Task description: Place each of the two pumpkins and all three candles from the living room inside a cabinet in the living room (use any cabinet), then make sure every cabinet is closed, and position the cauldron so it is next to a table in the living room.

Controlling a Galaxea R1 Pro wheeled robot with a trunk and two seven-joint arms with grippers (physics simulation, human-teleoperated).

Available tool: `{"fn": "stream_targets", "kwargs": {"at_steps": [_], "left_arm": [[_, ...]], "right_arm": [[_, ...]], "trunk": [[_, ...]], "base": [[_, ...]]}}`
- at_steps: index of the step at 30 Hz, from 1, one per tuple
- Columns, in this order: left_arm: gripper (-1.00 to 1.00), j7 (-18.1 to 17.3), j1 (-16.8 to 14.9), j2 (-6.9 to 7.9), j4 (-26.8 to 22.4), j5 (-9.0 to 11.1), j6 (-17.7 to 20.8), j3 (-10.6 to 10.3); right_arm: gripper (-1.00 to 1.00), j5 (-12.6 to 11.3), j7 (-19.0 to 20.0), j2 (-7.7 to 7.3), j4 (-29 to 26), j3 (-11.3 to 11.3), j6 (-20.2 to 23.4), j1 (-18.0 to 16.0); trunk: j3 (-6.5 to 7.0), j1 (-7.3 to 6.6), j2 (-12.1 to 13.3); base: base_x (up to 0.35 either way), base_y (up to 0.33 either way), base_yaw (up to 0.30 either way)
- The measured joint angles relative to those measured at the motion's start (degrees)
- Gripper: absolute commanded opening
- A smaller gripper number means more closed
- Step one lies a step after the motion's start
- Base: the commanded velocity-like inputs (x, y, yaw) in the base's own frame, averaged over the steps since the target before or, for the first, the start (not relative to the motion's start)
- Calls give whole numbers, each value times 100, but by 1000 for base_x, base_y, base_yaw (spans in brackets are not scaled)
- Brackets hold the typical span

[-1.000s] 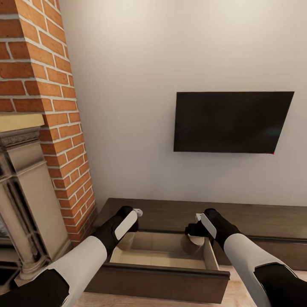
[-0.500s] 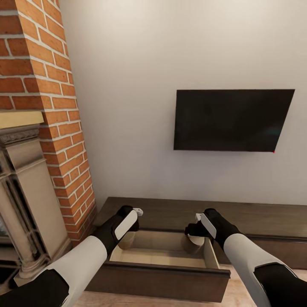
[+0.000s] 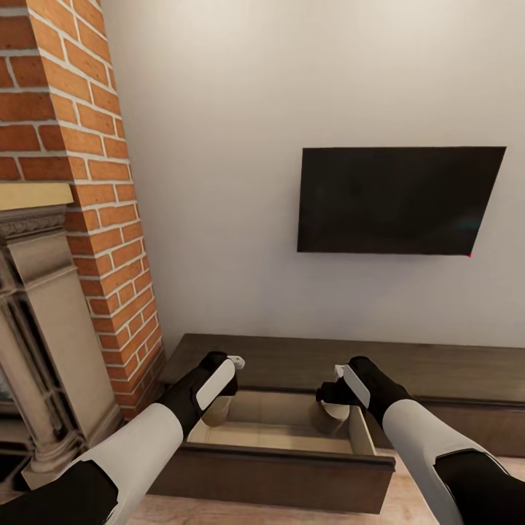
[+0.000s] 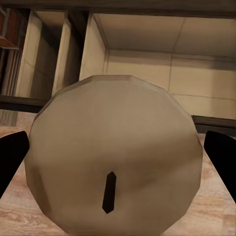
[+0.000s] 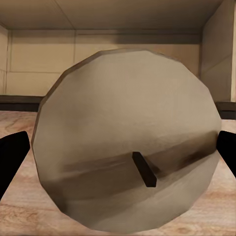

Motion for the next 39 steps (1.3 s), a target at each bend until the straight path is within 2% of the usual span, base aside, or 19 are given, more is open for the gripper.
{"fn": "stream_targets", "kwargs": {"at_steps": [39], "left_arm": [[-100,-66,0,0,-8,1,-14,0]], "right_arm": [[-100,1,0,-2,0,-5,-3,0]], "trunk": [[-701,857,-1565]], "base": [[0,0,0]]}}
